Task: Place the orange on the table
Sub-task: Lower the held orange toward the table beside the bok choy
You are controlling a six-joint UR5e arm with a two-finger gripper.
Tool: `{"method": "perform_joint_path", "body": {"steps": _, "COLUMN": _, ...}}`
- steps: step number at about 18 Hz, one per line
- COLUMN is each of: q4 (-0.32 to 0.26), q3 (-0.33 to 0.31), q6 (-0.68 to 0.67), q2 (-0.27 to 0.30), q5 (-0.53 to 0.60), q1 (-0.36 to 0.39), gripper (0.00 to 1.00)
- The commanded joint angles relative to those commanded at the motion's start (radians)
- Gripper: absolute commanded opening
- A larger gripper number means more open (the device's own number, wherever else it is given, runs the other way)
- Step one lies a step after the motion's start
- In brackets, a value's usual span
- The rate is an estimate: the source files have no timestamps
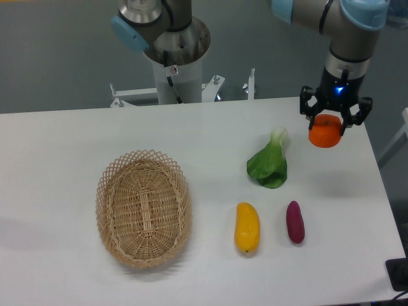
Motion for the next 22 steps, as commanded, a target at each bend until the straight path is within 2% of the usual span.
{"method": "perform_joint_path", "body": {"steps": 5, "q4": 0.000, "q3": -0.008, "q6": -0.005, "q2": -0.002, "q5": 0.000, "q1": -0.002, "gripper": 0.63}}
{"method": "perform_joint_path", "body": {"steps": 9, "q4": 0.009, "q3": -0.040, "q6": -0.006, "q2": -0.002, "q5": 0.002, "q1": -0.003, "gripper": 0.63}}
{"method": "perform_joint_path", "body": {"steps": 11, "q4": 0.053, "q3": -0.058, "q6": -0.009, "q2": -0.009, "q5": 0.003, "q1": -0.017, "gripper": 0.63}}
{"method": "perform_joint_path", "body": {"steps": 14, "q4": 0.226, "q3": -0.164, "q6": -0.009, "q2": -0.011, "q5": 0.005, "q1": -0.020, "gripper": 0.63}}
{"method": "perform_joint_path", "body": {"steps": 15, "q4": 0.248, "q3": -0.178, "q6": -0.009, "q2": -0.017, "q5": 0.005, "q1": -0.020, "gripper": 0.63}}
{"method": "perform_joint_path", "body": {"steps": 19, "q4": 0.305, "q3": -0.178, "q6": -0.009, "q2": -0.058, "q5": 0.003, "q1": -0.032, "gripper": 0.63}}
{"method": "perform_joint_path", "body": {"steps": 20, "q4": 0.342, "q3": -0.169, "q6": -0.011, "q2": -0.092, "q5": 0.005, "q1": -0.034, "gripper": 0.63}}
{"method": "perform_joint_path", "body": {"steps": 22, "q4": 0.379, "q3": -0.158, "q6": -0.012, "q2": -0.126, "q5": 0.003, "q1": -0.034, "gripper": 0.63}}
